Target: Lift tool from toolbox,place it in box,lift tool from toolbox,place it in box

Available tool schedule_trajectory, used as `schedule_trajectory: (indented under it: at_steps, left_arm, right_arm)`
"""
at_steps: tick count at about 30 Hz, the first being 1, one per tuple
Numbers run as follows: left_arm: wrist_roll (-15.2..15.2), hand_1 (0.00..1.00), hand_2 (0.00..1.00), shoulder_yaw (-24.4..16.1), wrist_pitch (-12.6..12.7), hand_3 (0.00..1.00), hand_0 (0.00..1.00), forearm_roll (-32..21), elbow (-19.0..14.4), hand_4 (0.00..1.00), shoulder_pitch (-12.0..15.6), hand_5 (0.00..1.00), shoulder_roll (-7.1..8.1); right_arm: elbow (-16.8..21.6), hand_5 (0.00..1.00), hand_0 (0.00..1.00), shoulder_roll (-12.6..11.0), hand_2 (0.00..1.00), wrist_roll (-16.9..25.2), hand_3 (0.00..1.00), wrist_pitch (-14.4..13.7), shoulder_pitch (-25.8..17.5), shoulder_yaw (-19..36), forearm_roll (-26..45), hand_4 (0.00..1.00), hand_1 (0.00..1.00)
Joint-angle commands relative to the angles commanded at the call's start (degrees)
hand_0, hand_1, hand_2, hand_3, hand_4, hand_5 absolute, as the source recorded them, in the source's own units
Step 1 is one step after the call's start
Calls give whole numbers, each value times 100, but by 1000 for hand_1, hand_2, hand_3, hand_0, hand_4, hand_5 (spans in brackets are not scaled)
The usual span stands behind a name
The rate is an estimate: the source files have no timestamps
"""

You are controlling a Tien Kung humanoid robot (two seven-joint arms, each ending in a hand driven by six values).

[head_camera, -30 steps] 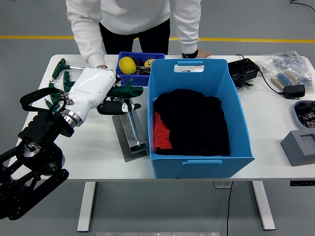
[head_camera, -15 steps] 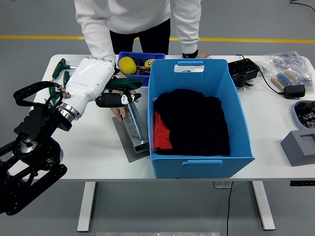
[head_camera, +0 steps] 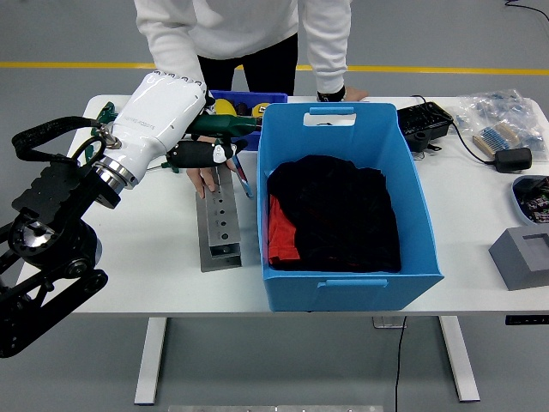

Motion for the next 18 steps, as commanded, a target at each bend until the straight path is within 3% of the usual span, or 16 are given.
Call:
schedule_trajectory:
  at_steps: [11, 18]
  left_arm:
    - [75, 2, 2, 64, -225, 17, 130, -261, -123, 724, -525, 409, 358]
    - [126, 2, 2, 455, -306, 17, 127, -442, -123, 721, -1090, 399, 324]
  right_arm:
    - [0, 784, 707, -14, 742, -27, 616, -11, 0, 138, -132, 872, 672]
    - [0, 784, 707, -18, 742, -43, 616, -11, 4, 156, -149, 872, 671]
